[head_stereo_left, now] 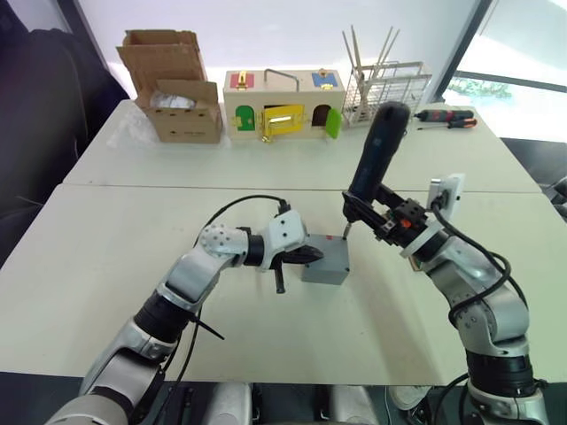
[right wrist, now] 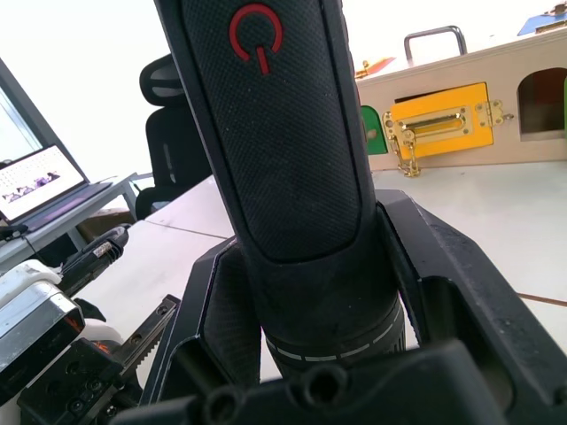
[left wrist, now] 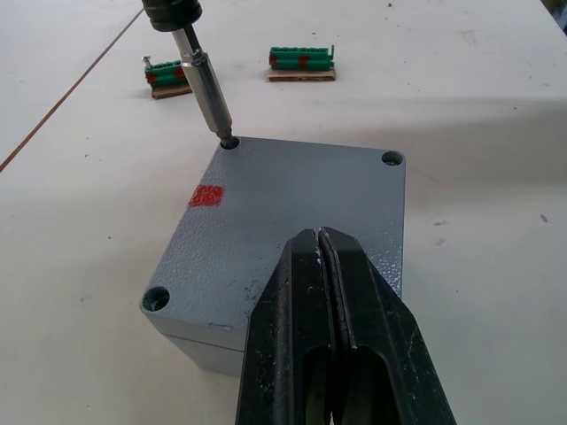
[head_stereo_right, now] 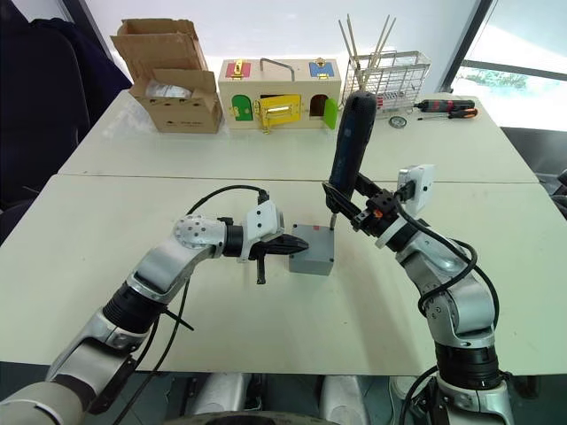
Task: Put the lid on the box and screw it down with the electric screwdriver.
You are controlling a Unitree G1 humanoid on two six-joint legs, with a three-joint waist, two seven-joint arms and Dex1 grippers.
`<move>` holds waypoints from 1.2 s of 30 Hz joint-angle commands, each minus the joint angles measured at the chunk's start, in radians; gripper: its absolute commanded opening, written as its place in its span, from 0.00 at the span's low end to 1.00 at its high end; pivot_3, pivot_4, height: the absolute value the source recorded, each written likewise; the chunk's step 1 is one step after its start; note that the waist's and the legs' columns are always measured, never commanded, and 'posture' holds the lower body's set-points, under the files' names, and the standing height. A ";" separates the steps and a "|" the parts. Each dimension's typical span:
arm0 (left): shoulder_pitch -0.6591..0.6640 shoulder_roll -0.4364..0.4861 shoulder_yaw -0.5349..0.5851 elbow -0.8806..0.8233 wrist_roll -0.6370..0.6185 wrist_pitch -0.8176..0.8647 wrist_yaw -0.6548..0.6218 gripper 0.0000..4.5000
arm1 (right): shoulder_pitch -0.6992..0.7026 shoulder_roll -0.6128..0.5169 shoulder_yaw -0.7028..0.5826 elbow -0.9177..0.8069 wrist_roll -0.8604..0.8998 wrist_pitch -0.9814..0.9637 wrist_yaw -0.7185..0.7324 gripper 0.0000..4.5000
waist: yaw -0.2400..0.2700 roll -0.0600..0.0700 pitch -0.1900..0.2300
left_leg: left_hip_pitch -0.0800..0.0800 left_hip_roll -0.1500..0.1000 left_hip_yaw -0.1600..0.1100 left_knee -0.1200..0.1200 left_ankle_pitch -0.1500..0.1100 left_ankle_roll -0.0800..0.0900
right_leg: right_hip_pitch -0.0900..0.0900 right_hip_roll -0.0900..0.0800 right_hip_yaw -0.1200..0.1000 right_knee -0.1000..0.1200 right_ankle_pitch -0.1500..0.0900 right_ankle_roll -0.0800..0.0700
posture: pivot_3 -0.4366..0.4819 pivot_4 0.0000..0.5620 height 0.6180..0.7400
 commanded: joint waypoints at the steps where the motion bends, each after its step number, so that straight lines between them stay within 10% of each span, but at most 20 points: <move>1: 0.021 0.018 -0.024 0.014 0.032 0.014 -0.002 0.00 | 0.062 0.009 0.050 0.068 -0.031 0.027 0.012 0.39 | 0.000 0.000 -0.001 | 0.000 0.000 0.000 0.000 0.000 0.000 | 0.000 0.000 0.000 0.000 0.000 0.000 | 0.48 0.27 0.90; 36: 0.023 0.012 -0.025 0.015 0.043 0.012 -0.010 0.00 | 0.108 0.029 0.079 0.101 -0.071 -0.038 0.017 0.39 | -0.001 -0.002 -0.014 | 0.001 0.000 -0.001 -0.002 -0.001 0.000 | 0.000 -0.002 -0.001 -0.001 -0.004 -0.007 | 0.48 0.27 0.90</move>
